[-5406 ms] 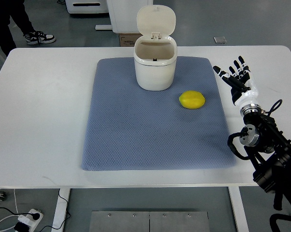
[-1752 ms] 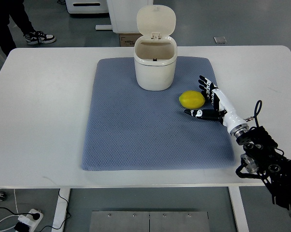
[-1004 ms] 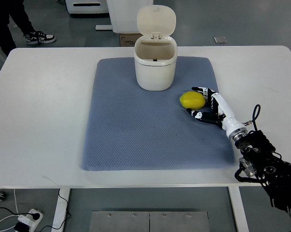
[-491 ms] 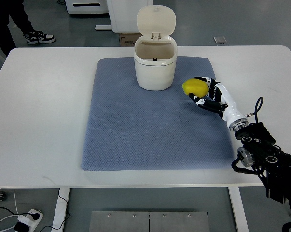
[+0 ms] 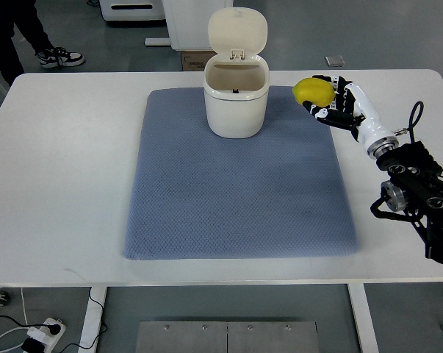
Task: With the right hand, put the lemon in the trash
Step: 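Lift the lemon with the right hand and carry it over the bin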
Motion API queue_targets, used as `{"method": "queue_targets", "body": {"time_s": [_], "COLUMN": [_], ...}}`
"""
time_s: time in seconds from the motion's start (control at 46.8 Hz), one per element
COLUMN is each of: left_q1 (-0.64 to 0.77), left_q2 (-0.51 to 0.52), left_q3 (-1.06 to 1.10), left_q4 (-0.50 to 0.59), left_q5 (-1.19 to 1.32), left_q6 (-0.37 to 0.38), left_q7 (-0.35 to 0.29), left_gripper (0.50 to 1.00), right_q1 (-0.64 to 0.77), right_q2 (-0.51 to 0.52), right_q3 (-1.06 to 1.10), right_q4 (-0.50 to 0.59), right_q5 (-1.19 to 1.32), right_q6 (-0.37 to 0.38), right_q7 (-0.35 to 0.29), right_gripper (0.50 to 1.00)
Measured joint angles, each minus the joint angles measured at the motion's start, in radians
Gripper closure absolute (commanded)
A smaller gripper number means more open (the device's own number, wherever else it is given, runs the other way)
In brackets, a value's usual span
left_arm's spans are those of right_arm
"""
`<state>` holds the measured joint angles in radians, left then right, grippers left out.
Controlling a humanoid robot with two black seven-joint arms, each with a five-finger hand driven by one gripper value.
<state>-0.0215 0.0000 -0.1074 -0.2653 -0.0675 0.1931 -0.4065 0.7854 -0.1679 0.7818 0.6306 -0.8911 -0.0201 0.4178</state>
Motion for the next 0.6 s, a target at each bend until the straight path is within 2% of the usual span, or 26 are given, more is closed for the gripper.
{"method": "queue_targets", "body": {"time_s": [0.406,0.598], "left_q1": [0.0,0.0], "left_q2": [0.0,0.0], "left_q3": [0.0,0.0], "left_q4": [0.0,0.0], "left_q5": [0.0,0.0], "left_q6": [0.0,0.0], "left_q7": [0.0,0.0], "left_gripper": [0.5,0.5], "right_q1": [0.176,0.252], "right_q2": [-0.017,-0.008], "right_q3": [-0.138,-0.214], "right_q4": [0.006,0.005], "right_q5": [0.0,0.0], "right_q6": [-0.002,-0.026], "right_q7": [-0.062,-0.093], "right_gripper": [1.0,1.0]}}
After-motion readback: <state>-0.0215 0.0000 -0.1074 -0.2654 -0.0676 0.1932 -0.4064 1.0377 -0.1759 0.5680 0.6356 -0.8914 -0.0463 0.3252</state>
